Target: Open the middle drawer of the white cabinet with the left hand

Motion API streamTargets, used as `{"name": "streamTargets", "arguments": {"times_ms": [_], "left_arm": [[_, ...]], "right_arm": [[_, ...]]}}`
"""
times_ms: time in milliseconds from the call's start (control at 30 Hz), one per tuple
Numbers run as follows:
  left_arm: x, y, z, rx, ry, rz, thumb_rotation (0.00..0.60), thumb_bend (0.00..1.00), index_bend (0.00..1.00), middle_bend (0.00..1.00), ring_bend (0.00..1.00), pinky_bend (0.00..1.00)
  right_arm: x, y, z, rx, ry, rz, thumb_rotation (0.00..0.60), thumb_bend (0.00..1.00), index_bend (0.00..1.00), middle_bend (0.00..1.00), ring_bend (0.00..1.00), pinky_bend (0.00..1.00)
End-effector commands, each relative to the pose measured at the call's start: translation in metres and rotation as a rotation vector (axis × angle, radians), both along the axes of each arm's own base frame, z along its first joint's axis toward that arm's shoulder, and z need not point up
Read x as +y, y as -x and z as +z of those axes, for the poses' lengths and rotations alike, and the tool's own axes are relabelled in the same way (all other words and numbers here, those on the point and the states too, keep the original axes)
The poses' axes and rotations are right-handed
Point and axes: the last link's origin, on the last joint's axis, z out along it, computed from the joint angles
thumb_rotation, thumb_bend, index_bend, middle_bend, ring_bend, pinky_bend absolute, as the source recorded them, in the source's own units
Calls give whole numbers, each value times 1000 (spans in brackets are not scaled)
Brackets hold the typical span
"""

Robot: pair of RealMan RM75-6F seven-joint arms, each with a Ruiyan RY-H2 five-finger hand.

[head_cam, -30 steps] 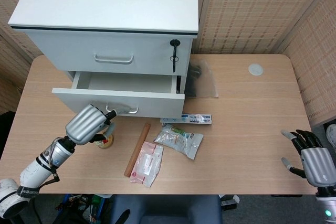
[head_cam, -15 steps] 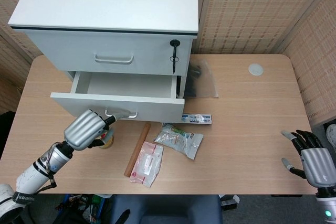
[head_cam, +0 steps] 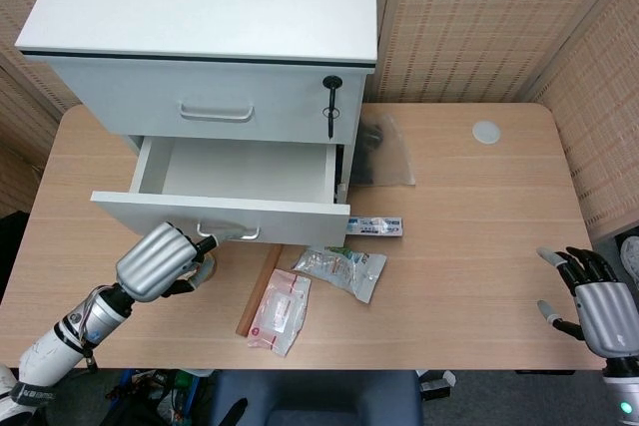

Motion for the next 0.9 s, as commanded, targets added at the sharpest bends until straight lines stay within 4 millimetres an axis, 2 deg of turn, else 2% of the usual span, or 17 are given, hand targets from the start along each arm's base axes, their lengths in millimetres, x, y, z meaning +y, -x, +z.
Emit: {"name": "streamTargets", "arguments": {"times_ms": [33, 900], "left_arm": [[-6, 0, 1, 0, 3, -10, 600, 613, 202, 969, 992, 1000], [-43, -5, 9, -1, 21, -60, 600, 612, 202, 955, 976, 1000]], "right_arm": [[0, 0, 0, 1, -1, -1, 600, 202, 201, 263, 158, 148], [2, 2, 1, -3, 6, -2, 600, 202, 201, 263, 158, 148]]}}
